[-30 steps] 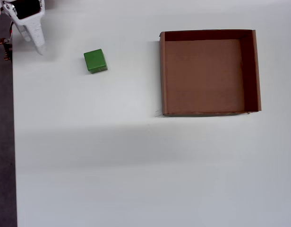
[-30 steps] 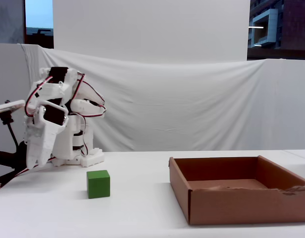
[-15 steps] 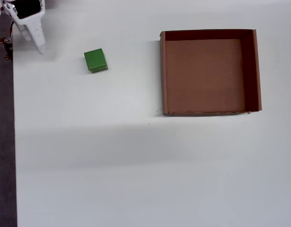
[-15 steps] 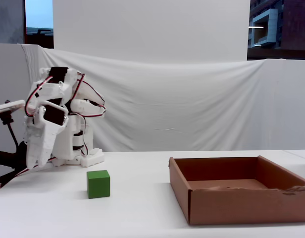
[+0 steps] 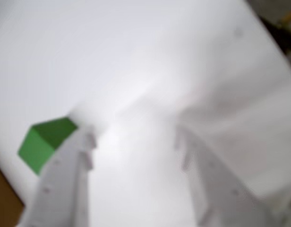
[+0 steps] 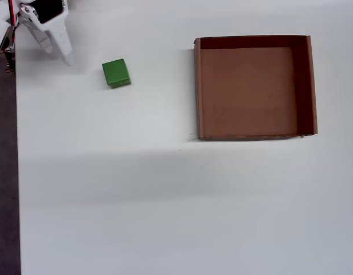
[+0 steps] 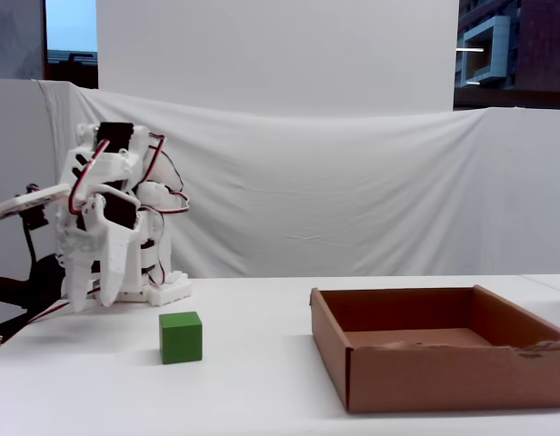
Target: Grasp a green cube and put it in a box.
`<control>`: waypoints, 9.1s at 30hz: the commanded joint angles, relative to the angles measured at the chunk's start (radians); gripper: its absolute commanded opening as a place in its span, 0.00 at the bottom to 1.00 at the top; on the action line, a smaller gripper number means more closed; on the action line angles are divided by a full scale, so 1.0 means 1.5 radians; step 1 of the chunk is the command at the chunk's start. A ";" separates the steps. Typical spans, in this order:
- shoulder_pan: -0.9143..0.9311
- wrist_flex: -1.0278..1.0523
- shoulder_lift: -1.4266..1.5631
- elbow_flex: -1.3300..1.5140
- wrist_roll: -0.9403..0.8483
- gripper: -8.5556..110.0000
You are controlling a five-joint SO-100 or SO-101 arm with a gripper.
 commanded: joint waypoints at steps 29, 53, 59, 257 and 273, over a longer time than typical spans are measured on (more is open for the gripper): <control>-0.279 -0.267 -0.580 -0.397 -0.185 0.25; -0.280 -0.136 -0.668 -0.454 -0.246 0.30; -0.282 -0.166 -0.712 -0.479 -0.246 0.30; -0.325 -0.272 -0.800 -0.443 -0.259 0.18; -0.453 -0.105 -0.806 -0.671 -0.258 0.18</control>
